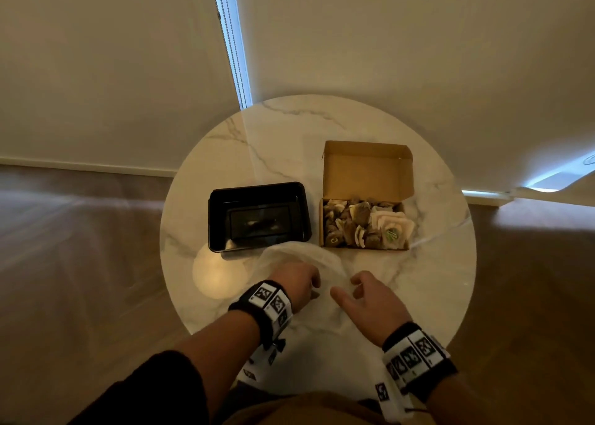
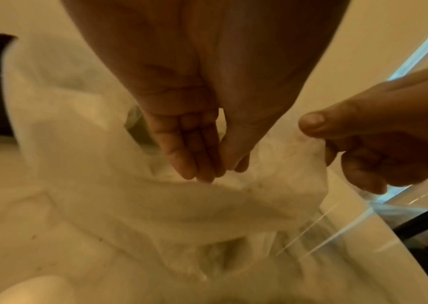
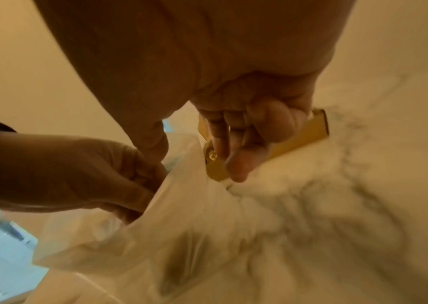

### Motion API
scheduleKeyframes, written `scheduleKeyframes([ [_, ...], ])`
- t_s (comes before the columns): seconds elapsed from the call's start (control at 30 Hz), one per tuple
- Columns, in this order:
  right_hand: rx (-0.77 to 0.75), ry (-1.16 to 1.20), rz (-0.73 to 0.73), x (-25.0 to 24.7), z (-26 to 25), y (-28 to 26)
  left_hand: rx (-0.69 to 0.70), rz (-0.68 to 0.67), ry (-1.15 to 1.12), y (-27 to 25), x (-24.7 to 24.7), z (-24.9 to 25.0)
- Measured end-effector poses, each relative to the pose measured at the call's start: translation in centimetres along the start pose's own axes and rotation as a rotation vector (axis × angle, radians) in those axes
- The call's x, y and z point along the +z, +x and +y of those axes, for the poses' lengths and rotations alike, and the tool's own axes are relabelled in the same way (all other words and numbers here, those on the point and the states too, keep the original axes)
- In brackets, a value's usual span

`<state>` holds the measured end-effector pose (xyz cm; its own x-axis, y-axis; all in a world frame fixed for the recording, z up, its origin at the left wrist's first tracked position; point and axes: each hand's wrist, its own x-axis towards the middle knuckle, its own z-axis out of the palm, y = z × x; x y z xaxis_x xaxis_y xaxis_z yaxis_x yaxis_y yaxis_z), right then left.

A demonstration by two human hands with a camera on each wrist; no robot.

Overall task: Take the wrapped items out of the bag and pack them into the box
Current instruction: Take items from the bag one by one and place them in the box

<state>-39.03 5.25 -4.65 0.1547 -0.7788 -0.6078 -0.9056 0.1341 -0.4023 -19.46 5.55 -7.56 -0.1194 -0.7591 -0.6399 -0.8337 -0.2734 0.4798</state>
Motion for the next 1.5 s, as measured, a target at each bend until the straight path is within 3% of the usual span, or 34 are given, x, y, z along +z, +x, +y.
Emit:
scheduleKeyframes([
  [0.13, 0.045, 0.163, -0.001, 2.1, 0.5, -0.2, -0.039, -0.069, 0.061, 1.2, 1.1, -0.1],
  [0.43, 0.049, 0.396, 0.016, 3.2, -0.2, -0.4, -0.094, -0.004, 0.177, 1.5, 3.3, 0.8],
  [0.7, -0.058, 0.249, 0.194, 0.7, -0.8, -2.3, -0.103, 0.062, 0.089, 0.6, 2.2, 0.5],
  [0.93, -0.065, 0.268, 0.195, 0.5, -1.0, -2.4, -0.032, 0.130, -0.109, -4.2, -1.3, 1.7],
  [1.27, -0.069, 0.252, 0.195, 0.8, -0.9, -2.8, 0.040, 0.298, -0.325, -10.6, -6.9, -1.4],
  [1.4, -0.038, 0.159, 0.197, 0.7, -0.9, -3.3, 0.066, 0.276, -0.378, -10.9, -7.5, -1.5],
  [1.5, -0.046, 0.101, 0.287, -0.1, -1.2, -4.1, 0.111, 0.227, -0.352, -11.3, -7.8, -0.8],
])
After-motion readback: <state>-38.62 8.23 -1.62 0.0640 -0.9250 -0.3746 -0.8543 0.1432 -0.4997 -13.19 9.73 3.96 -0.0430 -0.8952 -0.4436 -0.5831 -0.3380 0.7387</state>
